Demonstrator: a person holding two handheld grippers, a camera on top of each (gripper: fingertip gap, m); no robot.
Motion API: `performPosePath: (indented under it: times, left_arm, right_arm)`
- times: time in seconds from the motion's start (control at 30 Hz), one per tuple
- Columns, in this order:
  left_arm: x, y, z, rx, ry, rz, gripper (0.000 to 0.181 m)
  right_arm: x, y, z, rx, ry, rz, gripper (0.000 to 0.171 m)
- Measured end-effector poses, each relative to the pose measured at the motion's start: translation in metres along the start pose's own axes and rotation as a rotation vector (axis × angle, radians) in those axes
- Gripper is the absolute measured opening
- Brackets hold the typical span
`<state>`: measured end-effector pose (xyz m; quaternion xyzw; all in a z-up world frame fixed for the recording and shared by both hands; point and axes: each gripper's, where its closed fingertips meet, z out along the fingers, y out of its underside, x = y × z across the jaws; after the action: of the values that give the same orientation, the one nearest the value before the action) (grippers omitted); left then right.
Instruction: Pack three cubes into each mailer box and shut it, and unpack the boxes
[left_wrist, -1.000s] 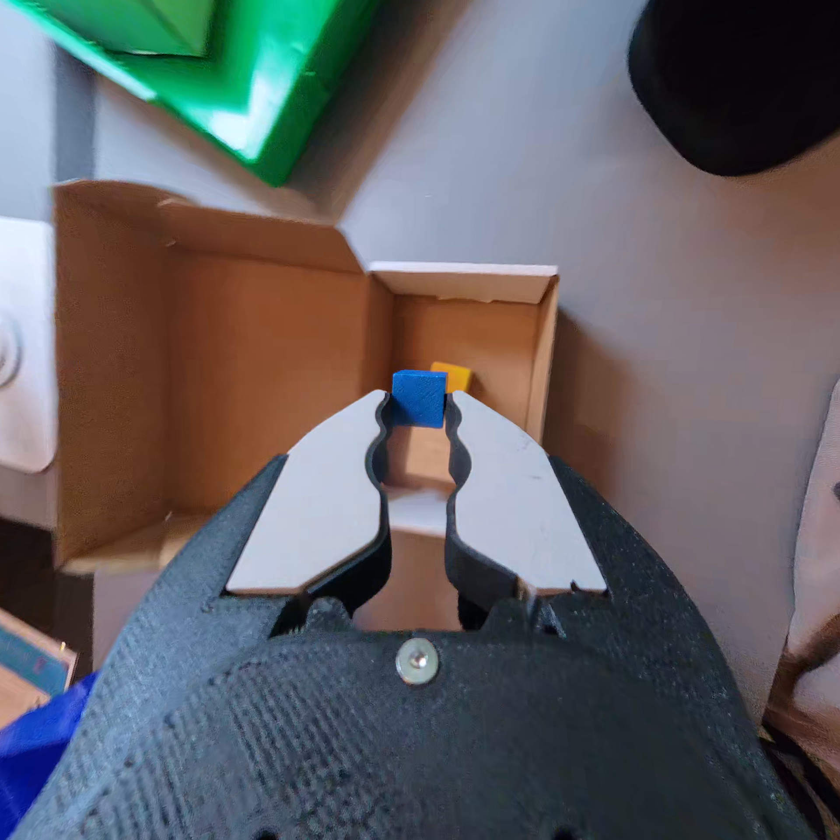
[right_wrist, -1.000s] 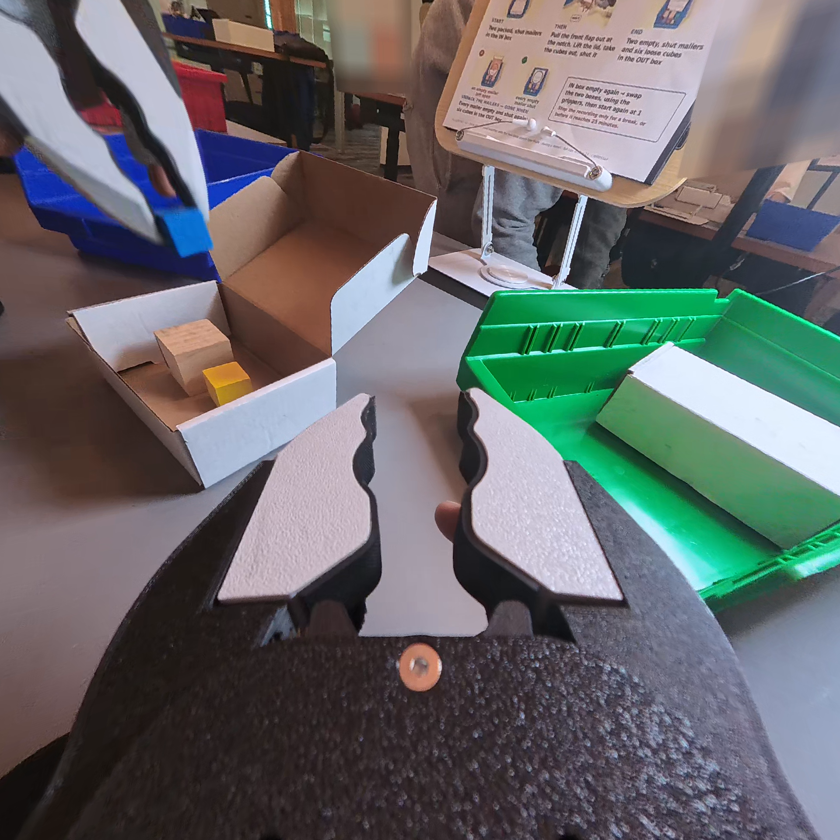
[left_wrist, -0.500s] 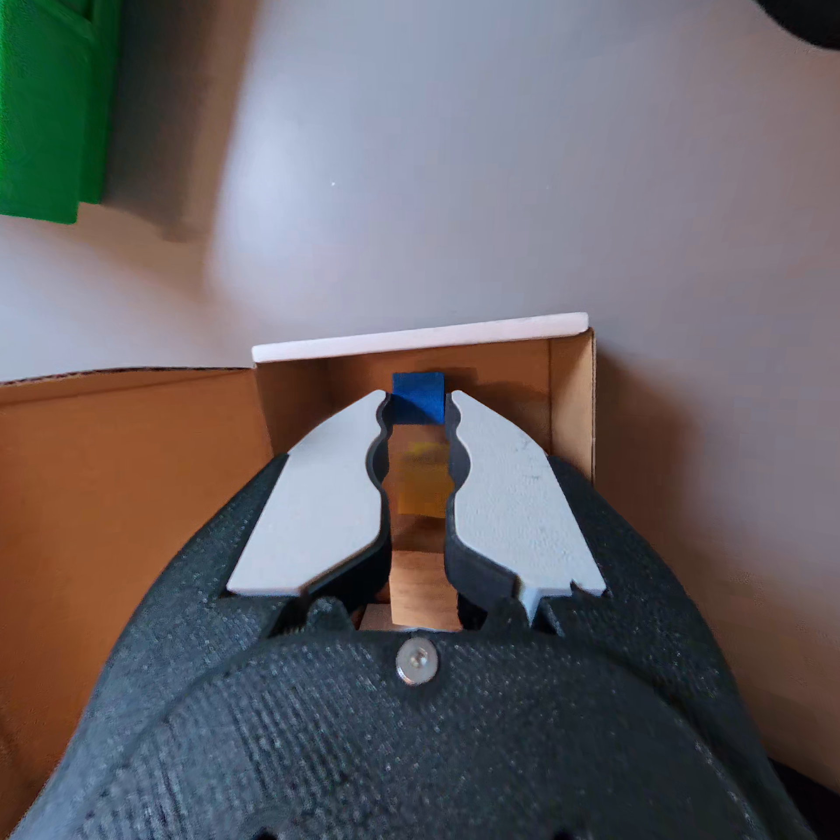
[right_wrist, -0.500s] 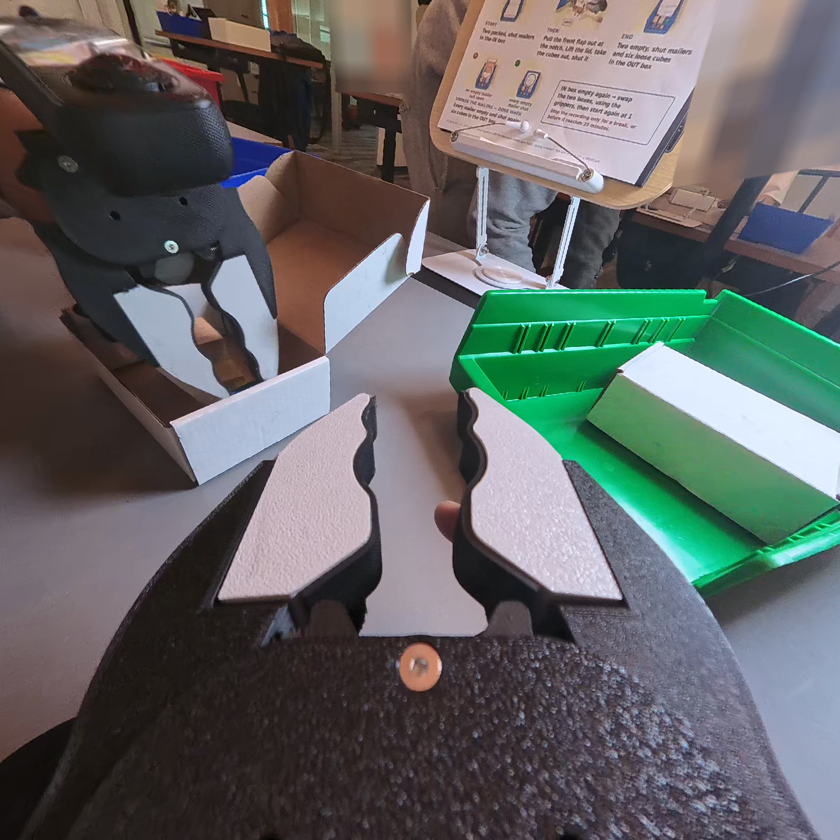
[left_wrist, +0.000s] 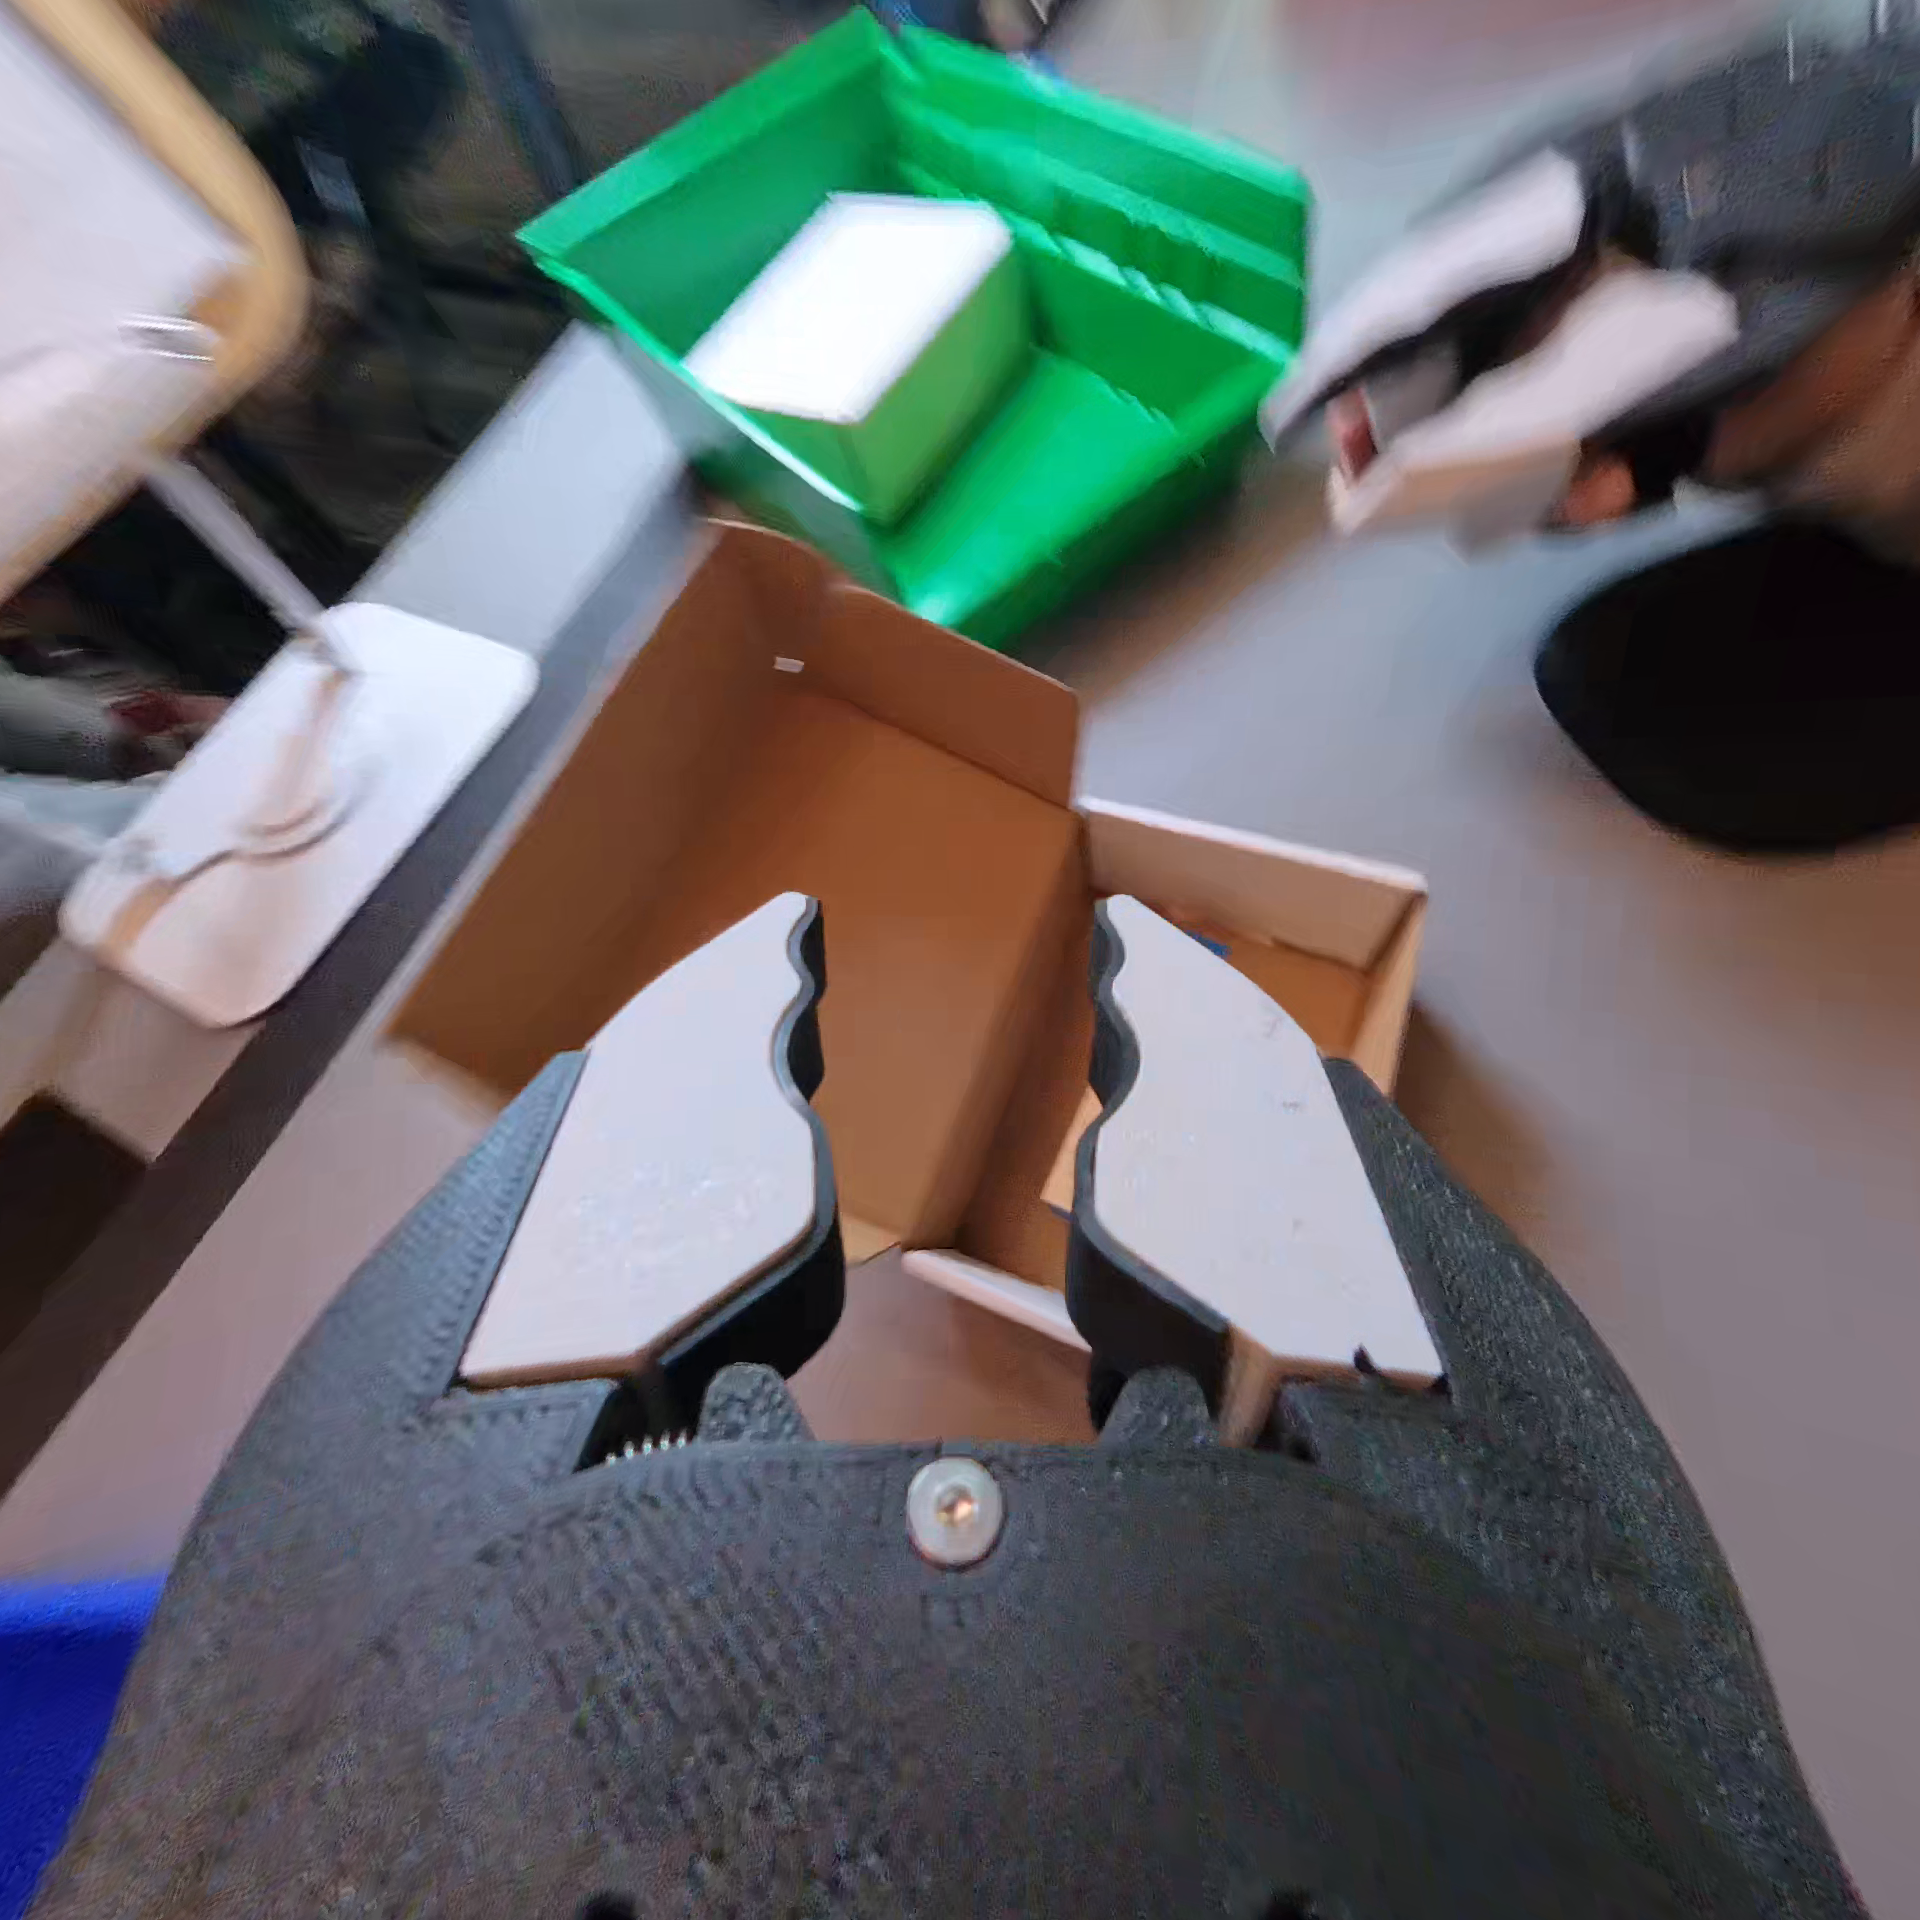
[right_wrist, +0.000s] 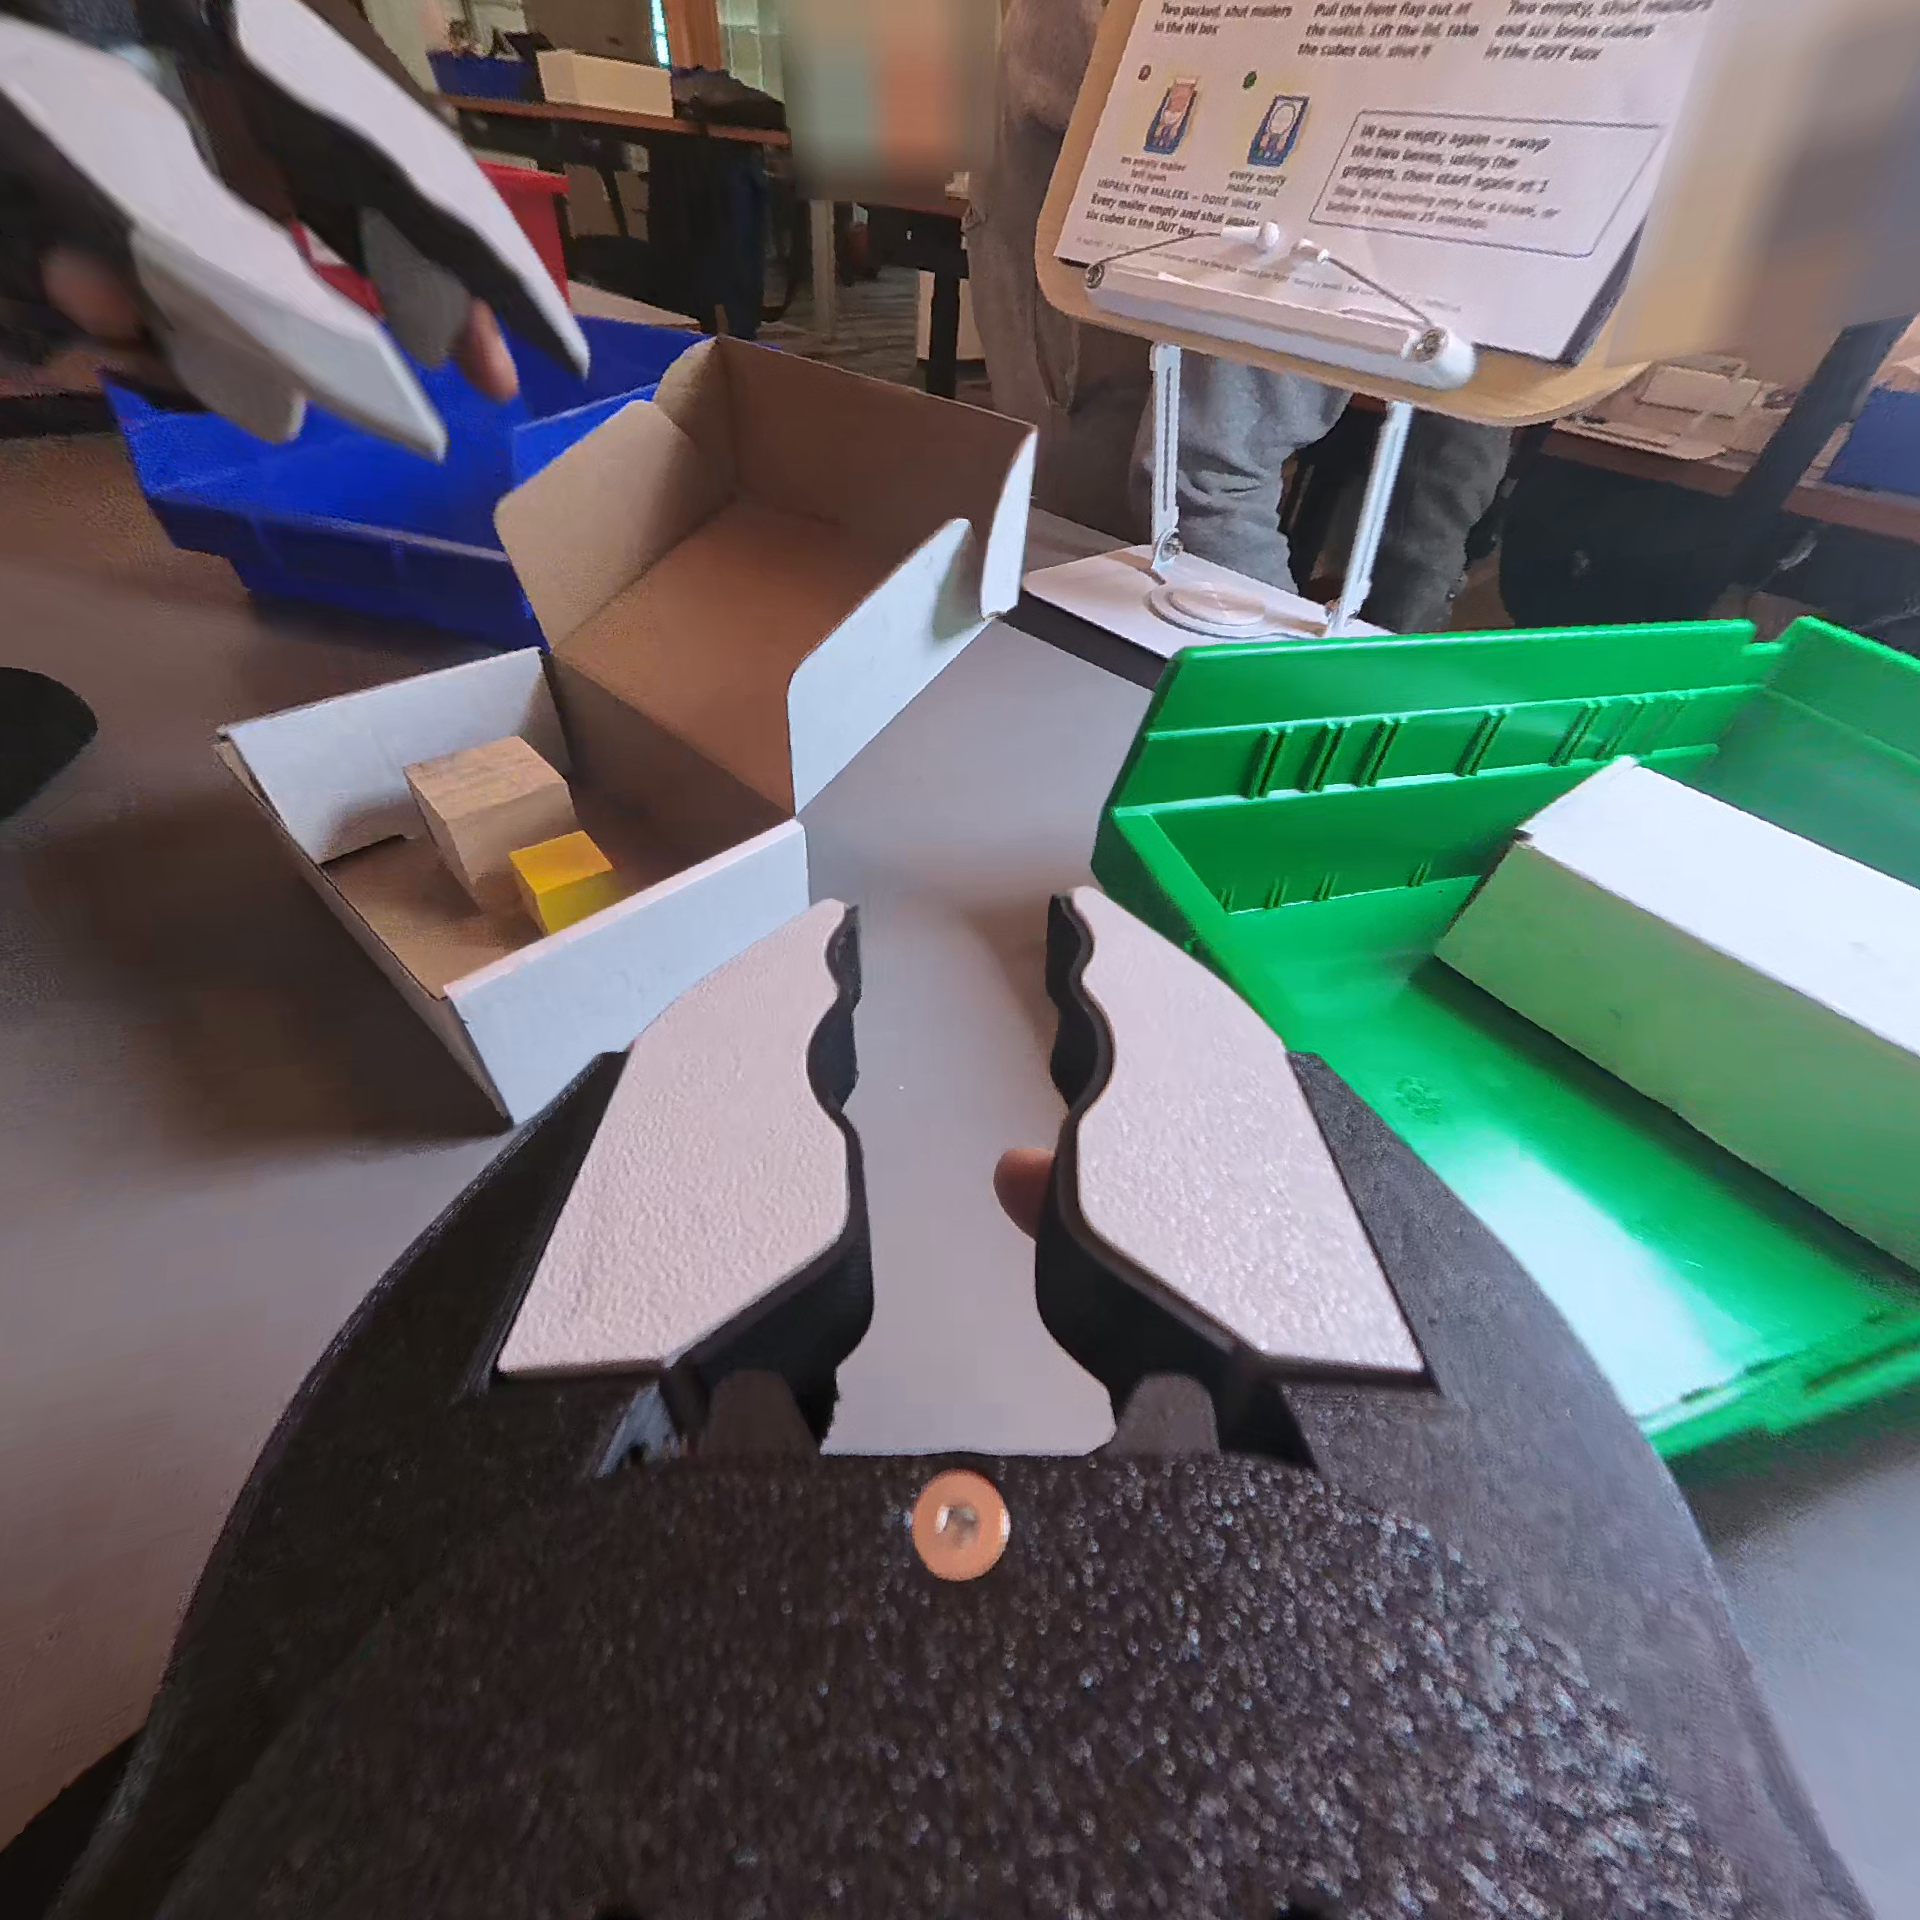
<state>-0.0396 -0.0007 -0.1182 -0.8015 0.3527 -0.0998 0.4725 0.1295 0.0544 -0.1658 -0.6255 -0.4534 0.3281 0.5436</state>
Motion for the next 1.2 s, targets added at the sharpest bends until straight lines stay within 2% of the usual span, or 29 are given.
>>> performPosePath:
  times: [0.1,0.2,0.33,0.47,0.6,0.73,0.9,1.07,1.13,1.2]
  left_arm:
    - [-0.048,0.005,-0.049,0.235,-0.167,-0.238,0.046]
    - [-0.067,0.034,-0.064,0.267,-0.214,-0.394,0.043]
    - [-0.062,0.058,-0.042,0.185,-0.194,-0.446,0.044]
    - [-0.059,0.065,-0.014,0.119,-0.153,-0.462,0.040]
    - [-0.046,0.065,0.003,0.102,-0.079,-0.482,0.018]
    - [-0.035,0.062,-0.004,0.126,-0.128,-0.328,0.017]
    - [0.002,0.064,-0.018,0.153,-0.087,-0.150,0.014]
    - [0.035,0.090,-0.019,0.080,-0.038,-0.022,0.011]
    - [0.045,0.101,-0.016,0.042,-0.013,0.011,0.009]
    - [0.055,0.109,-0.015,0.009,0.057,0.014,0.016]
  right_arm:
    - [-0.016,-0.004,0.019,-0.036,-0.059,0.001,0.034]
    - [-0.021,-0.006,0.042,-0.132,-0.066,0.040,0.034]
    - [-0.025,-0.021,0.075,-0.194,-0.100,0.183,0.034]
    - [-0.026,-0.029,0.100,-0.247,-0.089,0.216,0.032]
    - [-0.033,-0.029,0.112,-0.252,-0.114,0.251,0.010]
    - [-0.043,-0.032,0.104,-0.185,-0.066,0.051,0.009]
    - [-0.067,-0.024,0.075,-0.124,-0.042,-0.203,0.009]
    - [-0.085,0.004,0.059,-0.179,-0.093,-0.229,0.007]
    - [-0.089,0.018,0.057,-0.243,-0.139,-0.232,0.013]
    - [-0.095,0.028,0.054,-0.295,-0.205,-0.214,0.020]
